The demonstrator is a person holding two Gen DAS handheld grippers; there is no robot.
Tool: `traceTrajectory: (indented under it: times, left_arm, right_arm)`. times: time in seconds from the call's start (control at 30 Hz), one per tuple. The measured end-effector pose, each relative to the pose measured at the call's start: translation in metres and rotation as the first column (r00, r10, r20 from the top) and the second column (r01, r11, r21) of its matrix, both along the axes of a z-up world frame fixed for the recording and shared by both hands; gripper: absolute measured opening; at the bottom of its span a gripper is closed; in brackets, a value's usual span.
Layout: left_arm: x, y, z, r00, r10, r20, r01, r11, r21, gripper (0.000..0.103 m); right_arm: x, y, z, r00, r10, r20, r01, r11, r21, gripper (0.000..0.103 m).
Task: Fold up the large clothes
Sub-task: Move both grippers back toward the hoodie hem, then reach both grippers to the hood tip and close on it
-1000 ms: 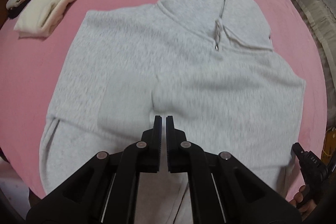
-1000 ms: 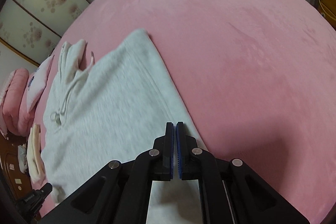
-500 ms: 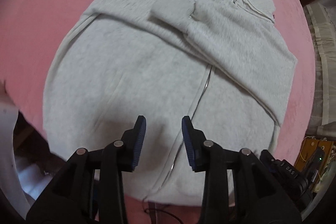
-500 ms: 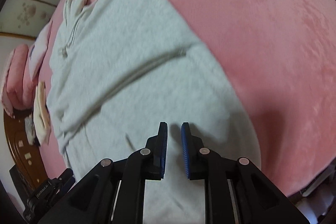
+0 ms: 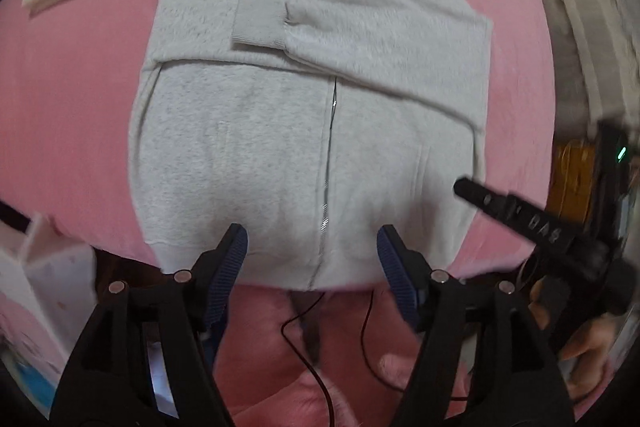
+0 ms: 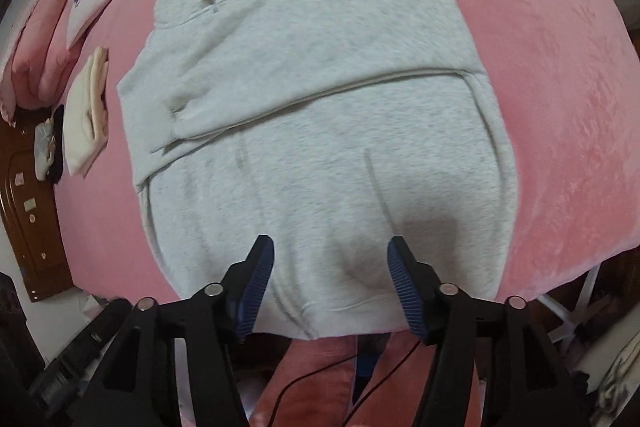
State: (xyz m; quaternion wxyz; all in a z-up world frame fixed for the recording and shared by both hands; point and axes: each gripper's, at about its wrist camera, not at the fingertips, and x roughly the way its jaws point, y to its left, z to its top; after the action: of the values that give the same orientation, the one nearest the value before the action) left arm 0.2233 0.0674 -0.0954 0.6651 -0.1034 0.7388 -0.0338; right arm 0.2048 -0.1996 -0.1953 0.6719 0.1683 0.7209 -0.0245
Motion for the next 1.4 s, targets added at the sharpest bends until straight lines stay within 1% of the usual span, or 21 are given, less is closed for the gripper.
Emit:
traceTrajectory:
  times: [0.03, 0.07, 0.1, 0.2, 0.3, 0.37, 0.43, 0.53, 0.67, 0.73, 0.77, 0.87, 0.97, 1.03, 1.07, 1.13, 1.2, 1.23, 1.3, 1.33, 1.4]
  left_arm:
    - [0.002, 0.001, 0.007, 0.999, -0.042, 0.001, 0.042, 0.999, 0.019, 0.065]
    - [0.006, 0.003, 0.013, 0.997, -0.076, 0.01, 0.075, 0.997, 0.033, 0.065]
    - [0.008, 0.006, 0.019, 0.994, -0.103, 0.02, 0.102, 0.994, 0.047, 0.065]
    - [0.027, 0.017, 0.038, 0.983, -0.177, 0.037, 0.173, 0.98, 0.099, 0.065]
    - [0.054, 0.027, 0.053, 0.977, -0.211, 0.016, 0.208, 0.972, 0.105, 0.065]
    - [0.075, 0.033, 0.062, 0.975, -0.223, 0.005, 0.222, 0.971, 0.084, 0.065]
    - [0.102, 0.036, 0.074, 0.973, -0.233, 0.004, 0.232, 0.972, 0.047, 0.065]
    - [0.137, 0.04, 0.082, 0.965, -0.259, 0.032, 0.258, 0.966, 0.031, 0.065]
    - [0.207, 0.043, 0.082, 0.938, -0.343, 0.045, 0.337, 0.936, 0.097, 0.065]
    - [0.237, 0.042, 0.079, 0.927, -0.371, 0.045, 0.366, 0.926, 0.093, 0.065]
    - [0.257, 0.041, 0.076, 0.924, -0.381, 0.04, 0.378, 0.924, 0.061, 0.065]
    - [0.315, 0.04, 0.063, 0.925, -0.381, -0.003, 0.381, 0.924, 0.012, 0.065]
    - [0.37, 0.029, 0.046, 0.89, -0.456, 0.001, 0.456, 0.889, -0.034, 0.065]
    - [0.402, 0.02, 0.028, 0.867, -0.499, 0.004, 0.499, 0.867, -0.016, 0.065]
    - [0.423, 0.015, 0.016, 0.856, -0.517, -0.002, 0.517, 0.856, -0.01, 0.065]
    - [0.456, 0.01, -0.012, 0.853, -0.521, -0.029, 0.519, 0.854, -0.041, 0.065]
    - [0.493, 0.008, -0.045, 0.878, -0.478, -0.027, 0.472, 0.874, -0.114, 0.065]
    - [0.509, 0.01, -0.062, 0.894, -0.447, -0.008, 0.439, 0.882, -0.172, 0.065]
    - [0.532, 0.013, -0.094, 0.922, -0.386, 0.017, 0.377, 0.889, -0.259, 0.065]
    - [0.541, 0.015, -0.109, 0.935, -0.354, 0.025, 0.346, 0.894, -0.286, 0.065]
    - [0.55, 0.019, -0.134, 0.947, -0.316, 0.057, 0.318, 0.899, -0.302, 0.065]
  right_arm:
    - [0.005, 0.013, 0.01, 1.0, -0.003, 0.001, 0.003, 1.0, -0.013, 0.071]
    - [0.005, 0.024, 0.031, 1.0, -0.018, 0.012, 0.018, 1.0, -0.025, 0.078]
    - [0.006, 0.032, 0.04, 0.999, -0.032, 0.028, 0.033, 0.999, -0.029, 0.083]
    - [0.01, 0.059, 0.07, 0.995, -0.075, 0.068, 0.078, 0.996, -0.04, 0.085]
    - [0.022, 0.079, 0.097, 0.994, -0.082, 0.071, 0.085, 0.995, -0.048, 0.085]
    - [0.038, 0.087, 0.112, 0.996, -0.052, 0.068, 0.056, 0.997, -0.051, 0.085]
    - [0.062, 0.093, 0.129, 0.997, -0.005, 0.076, 0.01, 0.998, -0.057, 0.085]
    - [0.105, 0.09, 0.143, 0.994, 0.04, 0.102, -0.038, 0.999, -0.024, 0.09]
    - [0.173, 0.079, 0.149, 0.986, 0.123, 0.115, -0.117, 0.991, -0.059, 0.09]
    - [0.216, 0.069, 0.148, 0.983, 0.139, 0.118, -0.139, 0.99, -0.005, 0.09]
    - [0.238, 0.06, 0.147, 0.985, 0.123, 0.121, -0.129, 0.99, 0.047, 0.09]
    - [0.298, 0.035, 0.142, 0.992, 0.043, 0.122, -0.065, 0.982, 0.176, 0.09]
    - [0.36, 0.004, 0.127, 0.995, -0.055, 0.08, 0.028, 0.95, 0.31, 0.093]
    - [0.399, -0.013, 0.117, 0.994, -0.083, 0.07, 0.057, 0.947, 0.317, 0.094]
    - [0.423, -0.021, 0.112, 0.994, -0.073, 0.083, 0.046, 0.955, 0.294, 0.095]
    - [0.457, -0.031, 0.101, 0.993, -0.037, 0.108, 0.01, 0.971, 0.24, 0.095]
    - [0.491, -0.043, 0.082, 0.991, 0.001, 0.131, -0.022, 0.988, 0.156, 0.095]
    - [0.509, -0.047, 0.072, 0.987, 0.035, 0.157, -0.055, 0.991, 0.12, 0.095]
    - [0.533, -0.053, 0.049, 0.975, 0.117, 0.188, -0.131, 0.989, 0.064, 0.095]
    - [0.545, -0.055, 0.036, 0.965, 0.167, 0.203, -0.176, 0.984, 0.032, 0.095]
    - [0.56, -0.063, 0.012, 0.957, 0.189, 0.219, -0.204, 0.978, 0.048, 0.095]
